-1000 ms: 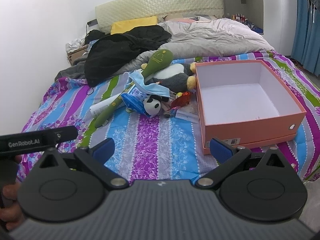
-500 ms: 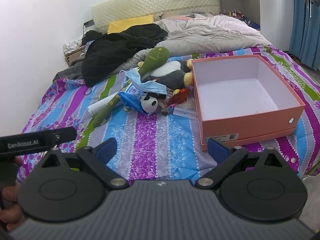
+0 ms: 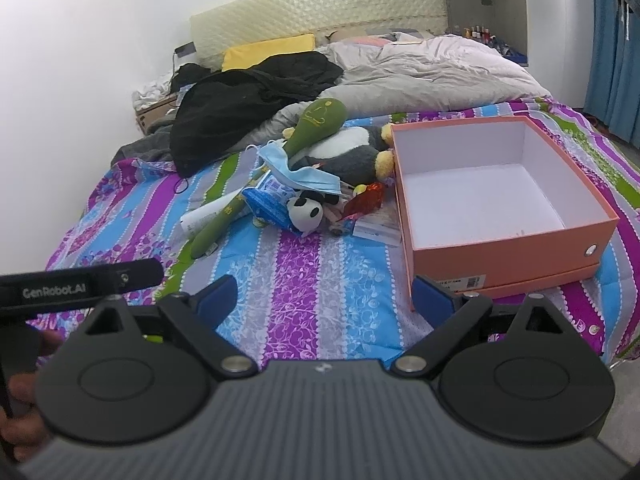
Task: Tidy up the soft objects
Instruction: 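Move both tools toward the pile of soft items beside the pink box, then grasp the panda plush with the left tool while the right tool grasps the blue mask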
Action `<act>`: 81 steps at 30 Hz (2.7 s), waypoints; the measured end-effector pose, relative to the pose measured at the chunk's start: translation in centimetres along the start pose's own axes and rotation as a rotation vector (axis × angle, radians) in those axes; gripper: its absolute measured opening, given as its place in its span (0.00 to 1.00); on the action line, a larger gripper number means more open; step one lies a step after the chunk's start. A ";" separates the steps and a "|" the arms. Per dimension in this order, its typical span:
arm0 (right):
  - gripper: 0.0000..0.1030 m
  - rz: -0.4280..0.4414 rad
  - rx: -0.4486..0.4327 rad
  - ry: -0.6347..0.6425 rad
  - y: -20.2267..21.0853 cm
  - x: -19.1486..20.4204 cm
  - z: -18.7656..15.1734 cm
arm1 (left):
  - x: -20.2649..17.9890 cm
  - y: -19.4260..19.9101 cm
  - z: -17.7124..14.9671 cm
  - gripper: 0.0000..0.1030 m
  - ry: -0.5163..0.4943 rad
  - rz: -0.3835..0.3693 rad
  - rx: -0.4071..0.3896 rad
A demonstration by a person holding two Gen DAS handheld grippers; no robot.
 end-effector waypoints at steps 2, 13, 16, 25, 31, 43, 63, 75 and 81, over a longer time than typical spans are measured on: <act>0.93 -0.007 0.001 -0.011 -0.3 -0.1 0.2 | 0.1 -0.3 0.2 1.00 -0.001 -0.005 0.002; 0.93 -0.037 0.010 0.006 -1.8 -0.5 0.2 | 0.3 -2.0 0.5 1.00 0.003 -0.032 0.020; 0.93 -0.025 0.012 0.016 -2.3 -0.2 0.4 | 0.5 -2.7 0.5 1.00 0.013 -0.046 0.026; 0.93 -0.023 0.053 0.023 -6.1 0.1 1.0 | 1.0 -6.8 1.1 1.00 0.013 -0.072 0.060; 0.84 -0.025 0.091 0.068 -9.3 0.9 0.9 | 1.7 -10.1 1.6 0.99 0.015 -0.076 0.089; 0.65 -0.059 0.156 0.150 -17.3 1.5 1.7 | 3.7 -18.5 3.7 0.82 0.051 -0.123 0.127; 0.47 -0.196 0.146 0.260 -30.5 -1.7 2.3 | 1.1 -32.3 7.1 0.74 0.131 -0.311 0.164; 0.03 -0.213 0.160 0.286 -31.3 -1.9 1.5 | 0.3 -35.4 7.1 0.52 0.176 -0.319 0.171; 0.03 -0.202 0.131 0.274 -28.9 -1.6 2.1 | 0.4 -33.7 7.8 0.50 0.158 -0.294 0.148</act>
Point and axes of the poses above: each gripper's, at about its wrist camera, not at the fingertips, and y roughly against the way its jaws point, x to its left, z to its top, the point moved 9 cm from there along -y, roughly the way its jaws point, and after that the axes turned 12 degrees about -y, right-handed, at the moved point
